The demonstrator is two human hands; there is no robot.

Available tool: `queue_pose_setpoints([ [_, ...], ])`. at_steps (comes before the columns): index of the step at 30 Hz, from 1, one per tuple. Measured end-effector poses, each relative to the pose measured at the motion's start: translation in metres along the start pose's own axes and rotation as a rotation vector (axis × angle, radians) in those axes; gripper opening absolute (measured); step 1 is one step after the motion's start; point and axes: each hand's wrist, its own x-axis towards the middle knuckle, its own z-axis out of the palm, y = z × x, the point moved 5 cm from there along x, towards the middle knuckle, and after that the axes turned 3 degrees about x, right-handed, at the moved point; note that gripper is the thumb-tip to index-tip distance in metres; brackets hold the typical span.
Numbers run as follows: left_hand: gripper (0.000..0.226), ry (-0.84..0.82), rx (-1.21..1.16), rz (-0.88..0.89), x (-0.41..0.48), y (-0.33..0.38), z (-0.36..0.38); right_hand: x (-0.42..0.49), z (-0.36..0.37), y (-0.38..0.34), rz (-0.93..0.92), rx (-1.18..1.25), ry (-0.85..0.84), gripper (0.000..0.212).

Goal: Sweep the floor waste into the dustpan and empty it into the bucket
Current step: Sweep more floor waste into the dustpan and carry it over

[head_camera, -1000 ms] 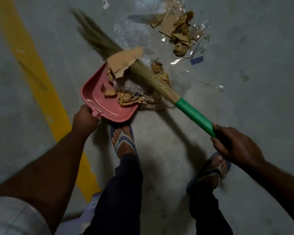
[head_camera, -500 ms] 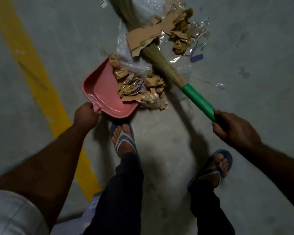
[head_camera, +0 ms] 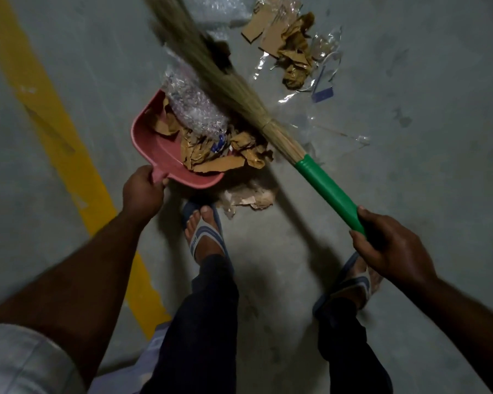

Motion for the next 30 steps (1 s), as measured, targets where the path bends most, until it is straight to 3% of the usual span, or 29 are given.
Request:
queue_pose_setpoints([
  [5, 0.033, 0.049, -0.108, 0.04, -0.006, 0.004, -0.009, 0.013, -0.028, 0.005, 0.065, 0.028, 0.119, 0.048],
  [11, 0.03, 0.084, -0.048, 0.085, -0.021, -0.007, -0.017, 0.028, -0.05, 0.009, 0.11, 0.045, 0.206, 0.049],
  [16, 0.032, 0.071, 0.019, 0.019, -0.028, -0.032, -0.018, 0.062, -0.053, -0.015, -0.01, 0.01, 0.221, 0.048],
  [20, 0.028, 0.076, 0.072, -0.069, -0.021, -0.037, -0.017, 0.116, -0.04, -0.046, -0.072, -0.089, 0.134, 0.048],
  [24, 0.026, 0.063, 0.066, -0.205, -0.004, -0.042, -0.011, 0.154, -0.016, -0.062, -0.097, -0.283, -0.042, 0.034],
  [30, 0.03, -0.01, 0.114, -0.244, 0.025, -0.039, -0.001, 0.11, 0.013, -0.04, -0.129, -0.194, -0.177, 0.038],
])
